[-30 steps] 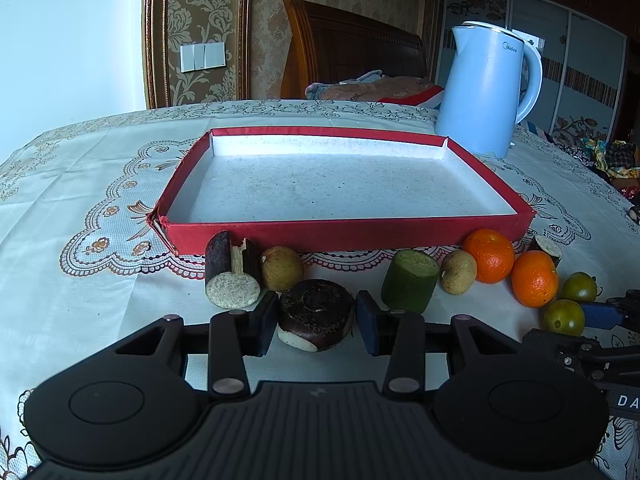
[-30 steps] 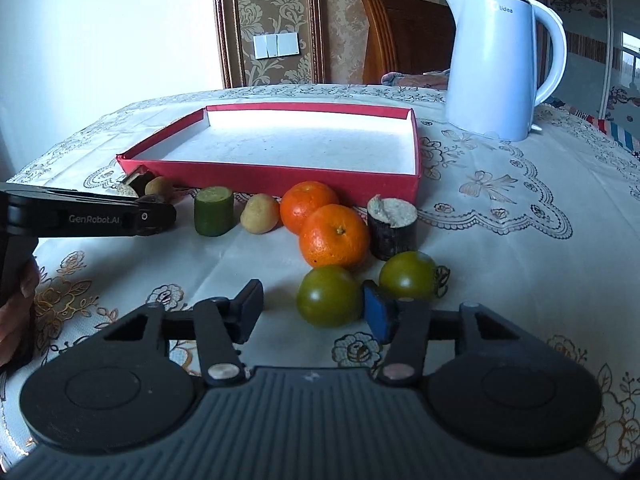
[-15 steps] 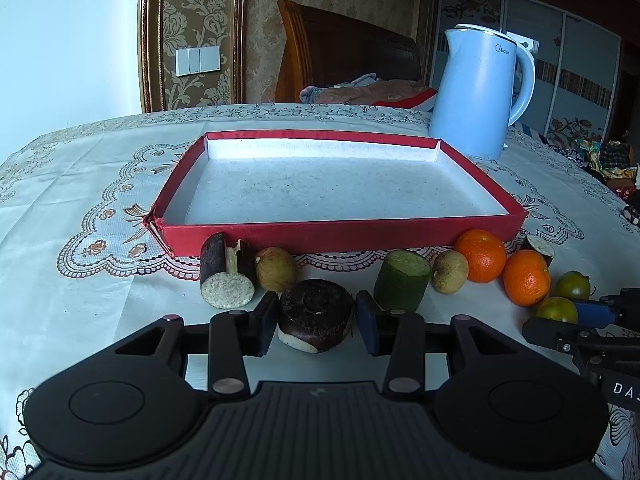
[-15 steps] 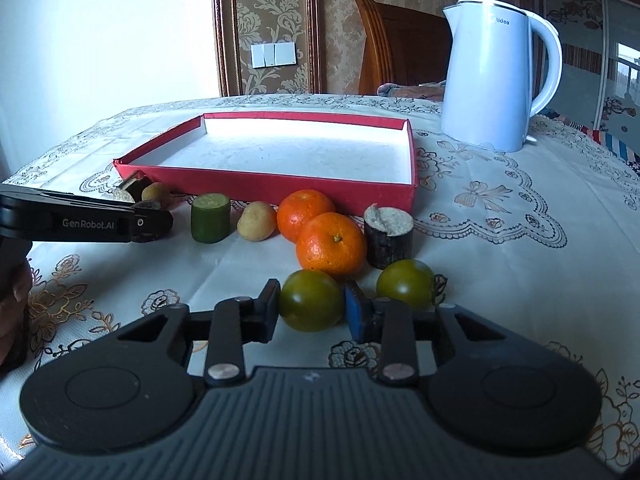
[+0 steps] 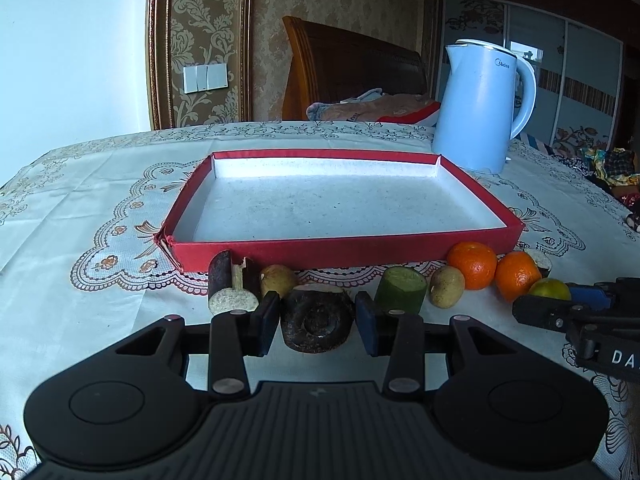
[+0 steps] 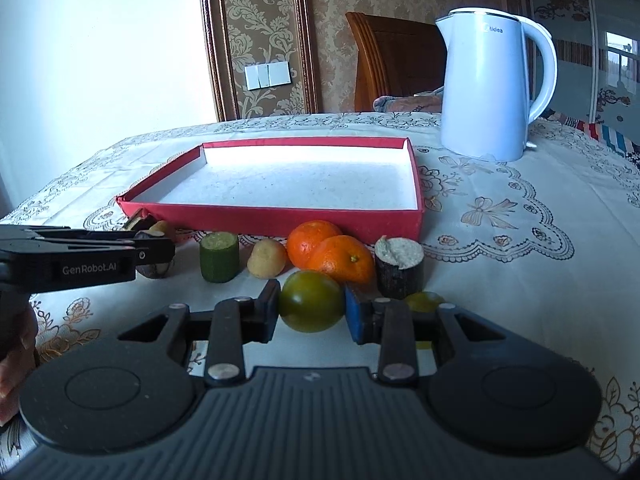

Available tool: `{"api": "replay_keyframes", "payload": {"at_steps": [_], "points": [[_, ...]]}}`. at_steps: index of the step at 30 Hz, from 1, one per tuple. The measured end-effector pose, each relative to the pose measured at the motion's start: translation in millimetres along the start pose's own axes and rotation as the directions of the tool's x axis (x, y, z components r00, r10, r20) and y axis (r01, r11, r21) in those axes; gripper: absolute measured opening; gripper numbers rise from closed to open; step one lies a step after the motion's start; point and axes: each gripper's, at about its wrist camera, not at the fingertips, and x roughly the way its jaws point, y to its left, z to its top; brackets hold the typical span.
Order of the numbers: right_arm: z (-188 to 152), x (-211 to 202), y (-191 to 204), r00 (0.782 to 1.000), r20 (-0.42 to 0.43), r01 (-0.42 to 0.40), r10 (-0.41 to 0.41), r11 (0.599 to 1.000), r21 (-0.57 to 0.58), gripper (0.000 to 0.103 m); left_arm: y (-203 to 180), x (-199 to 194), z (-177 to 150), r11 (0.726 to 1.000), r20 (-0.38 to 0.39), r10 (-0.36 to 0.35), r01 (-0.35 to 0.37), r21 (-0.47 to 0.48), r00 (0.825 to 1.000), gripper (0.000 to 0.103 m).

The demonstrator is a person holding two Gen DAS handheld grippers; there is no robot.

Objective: Organize fruits
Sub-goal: 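Lift and carry the eggplant slice and green tomato over the red tray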

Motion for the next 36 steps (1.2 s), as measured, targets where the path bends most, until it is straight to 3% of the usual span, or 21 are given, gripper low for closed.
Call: {"api": "replay_keyframes", "payload": {"at_steps": [5,21,36], "points": [[9,-9,8,0.998,0.061,-0.002,0.004,1.0,-0.026,0.032,-3,-7,1,1.0,0.015,-0.004,0.004,-0.004,1.0,0.04],[42,13,16,0.99,0.13,0.069,-0.059,0.995,-0.076,0.032,-23,-2,25,1.0,0.042,-0.013,0.012,0.024,0.999,0.04],[61,60,-5,0.988,0.091,0.132,-0.127,0.99,-0.045,0.032,-15,32,55,0.999,0.037,0.035,-0.034,-0.009,0.999,0.04]]}}
